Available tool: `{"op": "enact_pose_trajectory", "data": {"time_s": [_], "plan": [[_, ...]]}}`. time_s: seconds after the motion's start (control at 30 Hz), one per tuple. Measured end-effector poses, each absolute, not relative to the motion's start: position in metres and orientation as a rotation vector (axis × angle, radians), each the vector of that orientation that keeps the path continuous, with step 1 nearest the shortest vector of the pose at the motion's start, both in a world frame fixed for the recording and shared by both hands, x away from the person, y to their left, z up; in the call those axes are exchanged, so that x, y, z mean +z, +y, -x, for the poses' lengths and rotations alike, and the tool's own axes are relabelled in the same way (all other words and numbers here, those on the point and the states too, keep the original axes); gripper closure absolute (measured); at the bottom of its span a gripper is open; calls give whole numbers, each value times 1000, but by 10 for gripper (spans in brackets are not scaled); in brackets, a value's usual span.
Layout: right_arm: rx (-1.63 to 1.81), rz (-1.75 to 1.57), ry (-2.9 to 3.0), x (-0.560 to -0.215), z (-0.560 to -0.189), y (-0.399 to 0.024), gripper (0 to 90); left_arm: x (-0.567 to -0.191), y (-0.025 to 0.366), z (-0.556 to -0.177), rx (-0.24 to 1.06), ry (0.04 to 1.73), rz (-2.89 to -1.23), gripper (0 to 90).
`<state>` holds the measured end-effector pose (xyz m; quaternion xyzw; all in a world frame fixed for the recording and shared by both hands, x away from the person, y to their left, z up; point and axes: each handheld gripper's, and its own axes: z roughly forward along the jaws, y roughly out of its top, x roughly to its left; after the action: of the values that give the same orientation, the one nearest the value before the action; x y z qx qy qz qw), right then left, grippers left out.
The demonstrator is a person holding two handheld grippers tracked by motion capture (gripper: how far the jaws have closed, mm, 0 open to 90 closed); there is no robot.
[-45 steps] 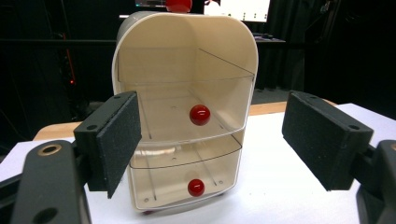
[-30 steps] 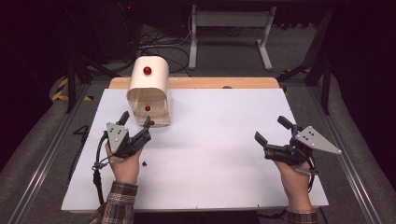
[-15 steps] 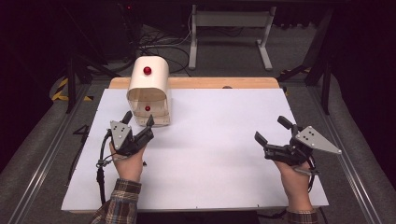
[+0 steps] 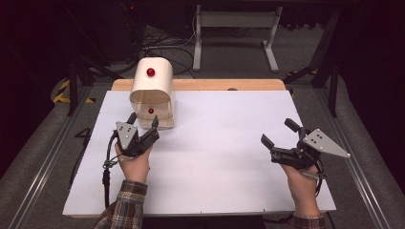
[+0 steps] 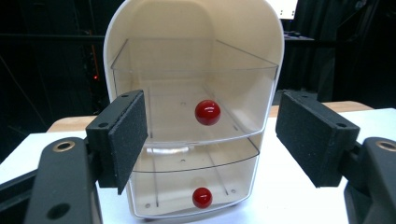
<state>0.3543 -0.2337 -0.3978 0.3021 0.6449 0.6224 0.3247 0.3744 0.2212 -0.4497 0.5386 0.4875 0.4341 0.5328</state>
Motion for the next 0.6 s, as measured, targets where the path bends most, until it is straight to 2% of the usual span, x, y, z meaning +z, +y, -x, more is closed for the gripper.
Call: {"op": "enact_pose_trajectory", "data": {"time_s": [0.2,0.6], "plan": [[1632,-793,1690,-398,-354,-233,28,-450,219,-378,1050,1186,-1273,304],[1634,-798,1686,-397,-354,-234,28,-453,215,-384,1058,1201,-1263,308]]}}
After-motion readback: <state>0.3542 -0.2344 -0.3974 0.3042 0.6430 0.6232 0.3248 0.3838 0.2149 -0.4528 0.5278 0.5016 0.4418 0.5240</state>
